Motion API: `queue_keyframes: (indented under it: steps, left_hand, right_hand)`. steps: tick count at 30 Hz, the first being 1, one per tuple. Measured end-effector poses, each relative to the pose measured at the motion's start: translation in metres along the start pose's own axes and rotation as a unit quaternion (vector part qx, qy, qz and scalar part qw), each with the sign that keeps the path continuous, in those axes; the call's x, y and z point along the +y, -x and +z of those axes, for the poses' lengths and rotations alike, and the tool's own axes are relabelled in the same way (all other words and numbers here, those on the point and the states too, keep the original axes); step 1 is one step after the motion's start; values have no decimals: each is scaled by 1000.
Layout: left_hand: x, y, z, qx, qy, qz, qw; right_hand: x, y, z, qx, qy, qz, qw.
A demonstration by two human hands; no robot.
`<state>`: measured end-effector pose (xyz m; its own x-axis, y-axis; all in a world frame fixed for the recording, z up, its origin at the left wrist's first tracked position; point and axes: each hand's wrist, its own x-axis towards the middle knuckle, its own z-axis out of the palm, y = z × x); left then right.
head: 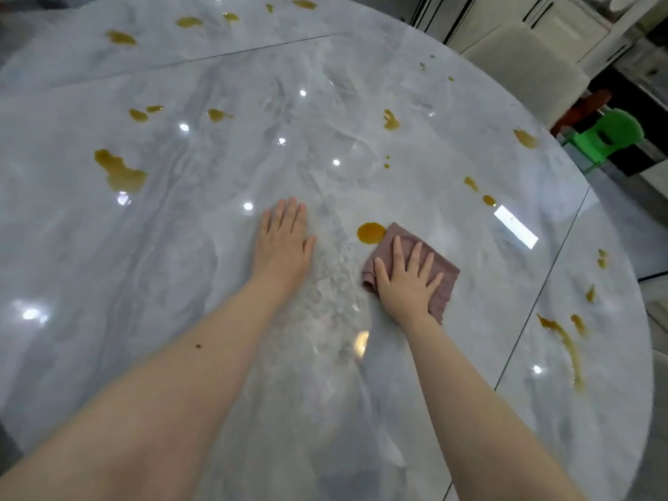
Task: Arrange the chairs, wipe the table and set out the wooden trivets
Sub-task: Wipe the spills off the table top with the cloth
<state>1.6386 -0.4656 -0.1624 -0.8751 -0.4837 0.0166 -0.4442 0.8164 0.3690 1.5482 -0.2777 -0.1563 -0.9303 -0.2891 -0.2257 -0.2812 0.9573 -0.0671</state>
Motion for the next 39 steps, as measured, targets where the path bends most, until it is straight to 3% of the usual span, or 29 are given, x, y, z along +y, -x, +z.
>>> queue_keyframes:
  steps: [6, 12, 16, 21, 25, 29, 32, 36, 39]
  left_hand:
    - [-8, -25, 8, 28, -12, -31, 999]
    - [-11, -23, 7, 49, -5, -15, 999]
    - [-10, -23, 7, 50, -3, -14, 999]
    - [-14, -24, 12, 54, -15, -4, 998]
    - [-16, -23, 12, 61, -21, 7, 998]
    - [-16, -23, 11, 54, -23, 5, 998]
    - [-15, -23, 11, 47, -23, 2, 999]
    - [-14, -21, 12, 46, -23, -1, 999]
    - [-15, -23, 12, 52, -26, -1, 998]
  right_hand:
    - [-30, -43, -7, -1, -11, -54, 998]
    - [-14, 12, 4, -14, 14, -288, 957]
    - [11, -22, -8, -7, 16, -238, 971]
    - [-40, -71, -9, 0, -15, -148, 989]
    - [-55, -32, 3, 20, 17, -261, 965]
    - [4, 19, 8, -14, 40, -380, 924]
    - [25, -9, -5, -16, 42, -321, 946]
    - [-12, -58, -10, 0, 4, -196, 981]
    - [-48, -52, -3, 12, 9, -204, 979]
